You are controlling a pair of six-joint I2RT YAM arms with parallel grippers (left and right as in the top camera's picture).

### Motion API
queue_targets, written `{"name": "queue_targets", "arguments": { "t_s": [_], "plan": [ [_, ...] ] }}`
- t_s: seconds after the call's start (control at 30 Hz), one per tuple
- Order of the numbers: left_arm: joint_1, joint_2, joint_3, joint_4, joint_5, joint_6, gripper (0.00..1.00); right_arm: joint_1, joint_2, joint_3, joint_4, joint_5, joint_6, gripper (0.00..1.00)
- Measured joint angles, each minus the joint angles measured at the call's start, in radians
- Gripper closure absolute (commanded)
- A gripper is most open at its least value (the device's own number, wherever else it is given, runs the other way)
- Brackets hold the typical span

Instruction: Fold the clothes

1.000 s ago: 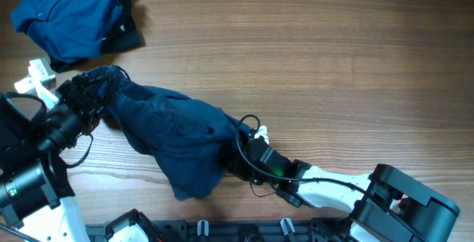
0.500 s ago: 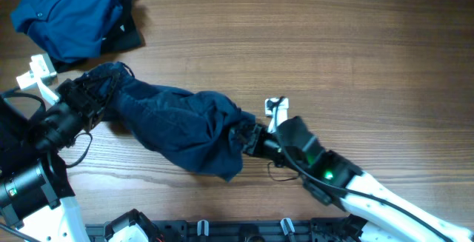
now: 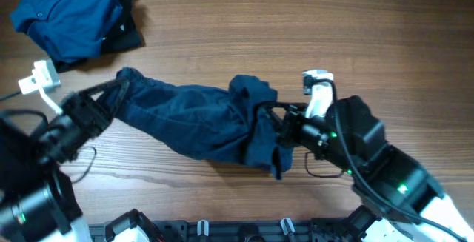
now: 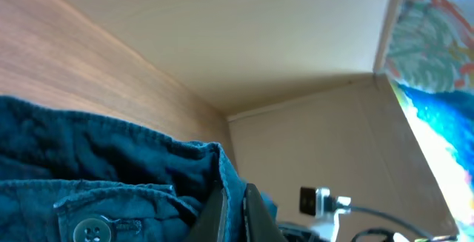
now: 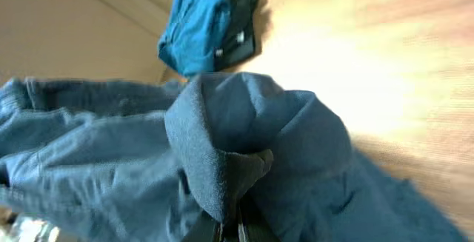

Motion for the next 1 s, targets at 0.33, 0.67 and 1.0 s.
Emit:
{"name": "queue_targets", "arguments": {
  "t_s": [0.33,0.67,1.0],
  "plan": [
    [0.000,-0.074,0.061,0.006,0.017,-0.098,0.96,0.000,-0.006,0.190,-0.172,0.137,-0.029,0.96],
    [0.000,-0.098,0.063,-0.072,-0.240,-0.139,0.96,-0.043,0.021,0.216,-0.186,0.311,-0.029,0.96],
    [-0.028,0.139,0.063,-0.090,-0.498,-0.145,0.76,-0.221,0.344,0.225,-0.074,0.334,-0.033,0.96]
  ]
}}
